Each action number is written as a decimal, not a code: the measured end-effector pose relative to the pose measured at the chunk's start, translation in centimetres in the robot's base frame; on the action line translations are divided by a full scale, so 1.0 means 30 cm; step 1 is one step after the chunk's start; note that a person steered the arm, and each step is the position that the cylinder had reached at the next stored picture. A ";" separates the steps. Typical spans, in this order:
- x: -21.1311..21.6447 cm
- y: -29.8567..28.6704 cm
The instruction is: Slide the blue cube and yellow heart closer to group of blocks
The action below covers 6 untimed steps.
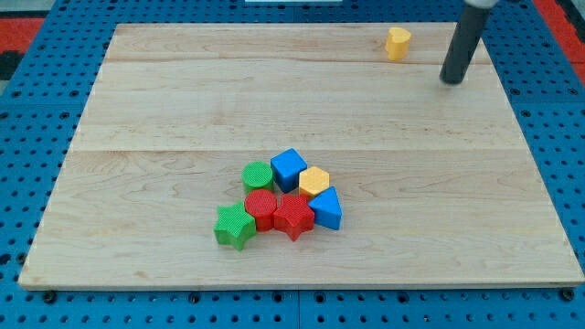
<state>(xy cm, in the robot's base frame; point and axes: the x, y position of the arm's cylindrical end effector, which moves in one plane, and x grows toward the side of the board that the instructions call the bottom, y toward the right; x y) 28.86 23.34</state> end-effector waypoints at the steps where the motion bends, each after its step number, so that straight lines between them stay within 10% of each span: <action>1: -0.159 0.005; 3: -0.145 -0.519; 6: -0.181 -0.759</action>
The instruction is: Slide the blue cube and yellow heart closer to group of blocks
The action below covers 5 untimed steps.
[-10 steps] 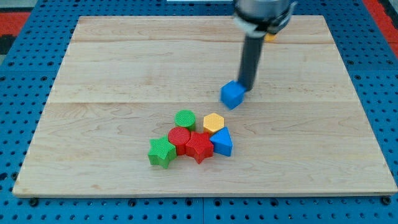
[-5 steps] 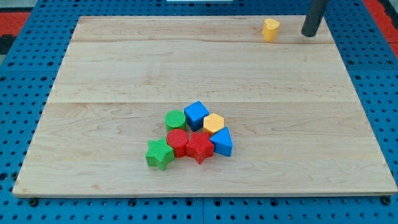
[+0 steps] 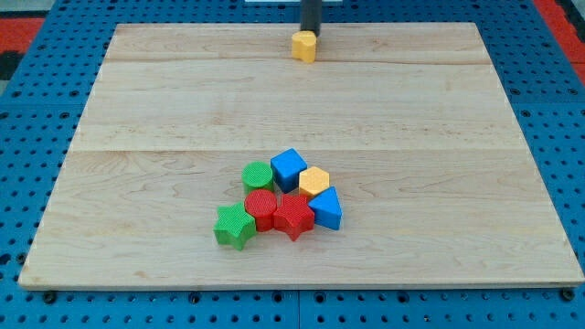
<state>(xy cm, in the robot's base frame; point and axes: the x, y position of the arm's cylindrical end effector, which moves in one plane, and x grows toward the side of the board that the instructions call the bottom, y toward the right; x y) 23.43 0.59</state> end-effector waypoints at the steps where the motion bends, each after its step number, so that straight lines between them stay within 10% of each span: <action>1: 0.219 -0.067; 5: 0.346 -0.046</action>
